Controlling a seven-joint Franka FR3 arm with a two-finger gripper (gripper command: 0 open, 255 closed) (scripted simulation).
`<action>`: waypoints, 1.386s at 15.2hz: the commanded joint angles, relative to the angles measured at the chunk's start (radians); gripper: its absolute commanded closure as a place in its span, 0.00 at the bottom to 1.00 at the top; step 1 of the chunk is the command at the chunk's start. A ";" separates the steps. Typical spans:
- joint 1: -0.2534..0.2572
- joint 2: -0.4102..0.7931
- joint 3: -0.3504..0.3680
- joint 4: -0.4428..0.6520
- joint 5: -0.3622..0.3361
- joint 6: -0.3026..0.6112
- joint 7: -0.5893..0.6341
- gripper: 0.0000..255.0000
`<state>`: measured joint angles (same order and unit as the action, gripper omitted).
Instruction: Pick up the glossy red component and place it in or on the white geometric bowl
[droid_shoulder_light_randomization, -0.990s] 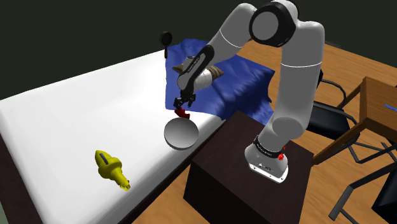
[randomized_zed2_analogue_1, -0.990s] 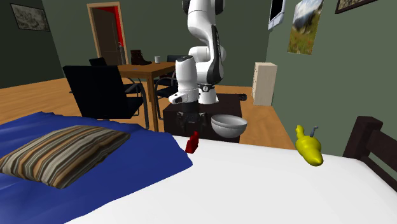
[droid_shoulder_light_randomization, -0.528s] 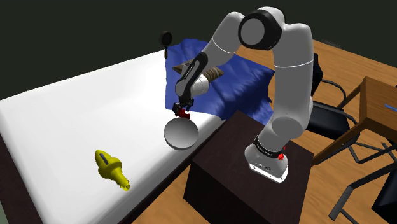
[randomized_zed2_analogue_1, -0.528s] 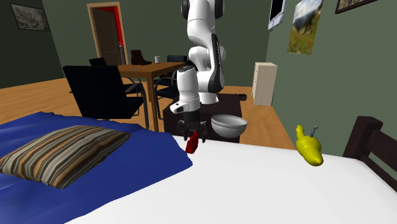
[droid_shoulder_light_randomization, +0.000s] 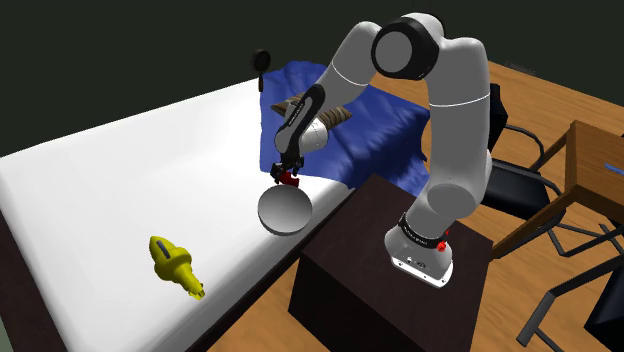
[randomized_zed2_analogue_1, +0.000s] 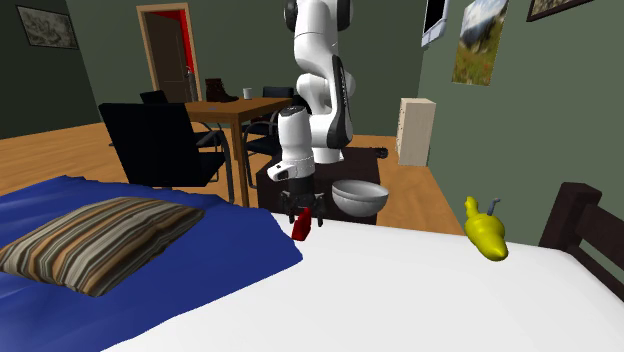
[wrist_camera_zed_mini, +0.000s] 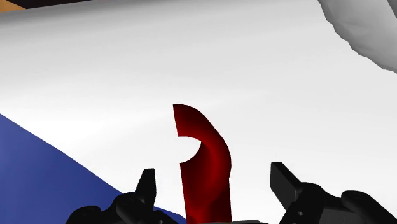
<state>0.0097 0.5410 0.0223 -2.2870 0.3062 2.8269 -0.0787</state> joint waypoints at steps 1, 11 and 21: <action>0.000 0.000 0.000 0.000 0.000 0.000 0.000 1.00; 0.003 -0.014 -0.003 -0.005 -0.003 -0.010 0.003 1.00; 0.028 -0.155 -0.037 -0.042 -0.038 -0.113 0.042 1.00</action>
<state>0.0351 0.4029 -0.0105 -2.3246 0.2732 2.7265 -0.0410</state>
